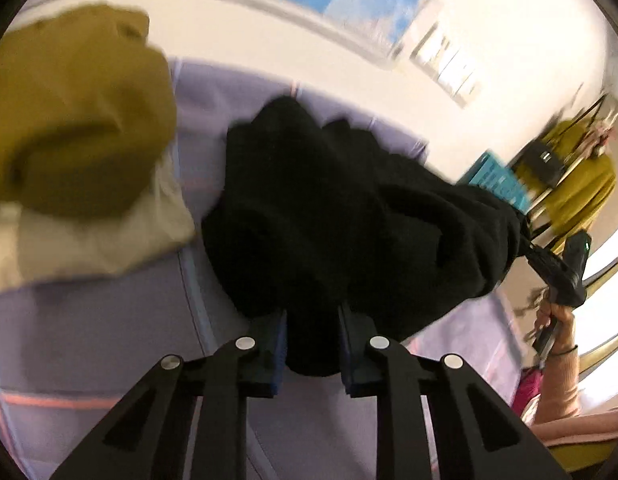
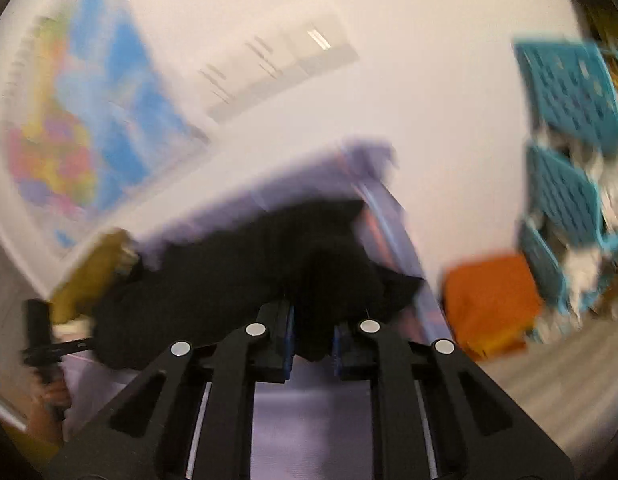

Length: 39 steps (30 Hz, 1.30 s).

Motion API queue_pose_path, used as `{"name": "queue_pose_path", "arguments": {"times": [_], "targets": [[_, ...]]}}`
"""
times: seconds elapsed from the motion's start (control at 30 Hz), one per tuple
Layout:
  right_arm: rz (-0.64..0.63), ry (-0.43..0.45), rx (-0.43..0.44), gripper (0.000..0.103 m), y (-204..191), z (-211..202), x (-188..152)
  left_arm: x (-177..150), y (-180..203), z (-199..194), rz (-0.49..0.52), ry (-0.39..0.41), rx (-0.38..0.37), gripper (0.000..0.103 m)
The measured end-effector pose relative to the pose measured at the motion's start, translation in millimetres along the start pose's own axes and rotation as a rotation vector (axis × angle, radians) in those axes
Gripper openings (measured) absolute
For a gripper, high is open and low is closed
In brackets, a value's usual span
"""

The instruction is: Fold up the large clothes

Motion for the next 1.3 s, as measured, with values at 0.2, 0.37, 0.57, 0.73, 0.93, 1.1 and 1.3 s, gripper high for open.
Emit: {"name": "queue_pose_path", "arguments": {"times": [0.2,0.37,0.57,0.73,0.93,1.1,1.3], "targets": [[0.047,-0.058,-0.033,0.037,13.4,12.6,-21.5,1.8,15.5,-13.2,0.064,0.037,0.035,0.063],[-0.088,0.094,-0.131,0.063,-12.4,-33.4,-9.1,5.4,40.7,-12.1,0.154,0.058,0.032,0.066],[-0.303,0.06,-0.018,0.064,-75.6,-17.1,-30.0,12.9,37.4,28.5,0.153,-0.009,0.114,0.054],[-0.377,-0.055,-0.058,0.005,-69.2,30.0,-41.8,11.7,21.3,21.5,0.111,0.01,0.134,0.025],[-0.206,-0.02,-0.032,0.002,-35.1,17.4,-24.6,11.1,16.6,6.6,0.049,0.021,0.126,0.033],[-0.191,-0.012,-0.021,0.015,-42.8,2.6,-17.9,22.5,48.4,-5.4,0.166,0.072,0.107,0.065],[-0.258,0.091,-0.056,0.045,-58.1,-16.6,9.8,45.9,61.3,19.0,0.26,0.038,0.16,0.063]]}}
Point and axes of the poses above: each gripper's, at about its wrist camera, not at the fingertips, and z roughly the way its jaws point, y to its right, x to its top, the point moved 8 cm from there along z, roughly the way its jaws point, and after that the axes turned 7 degrees about -x, right-handed, at the moved point
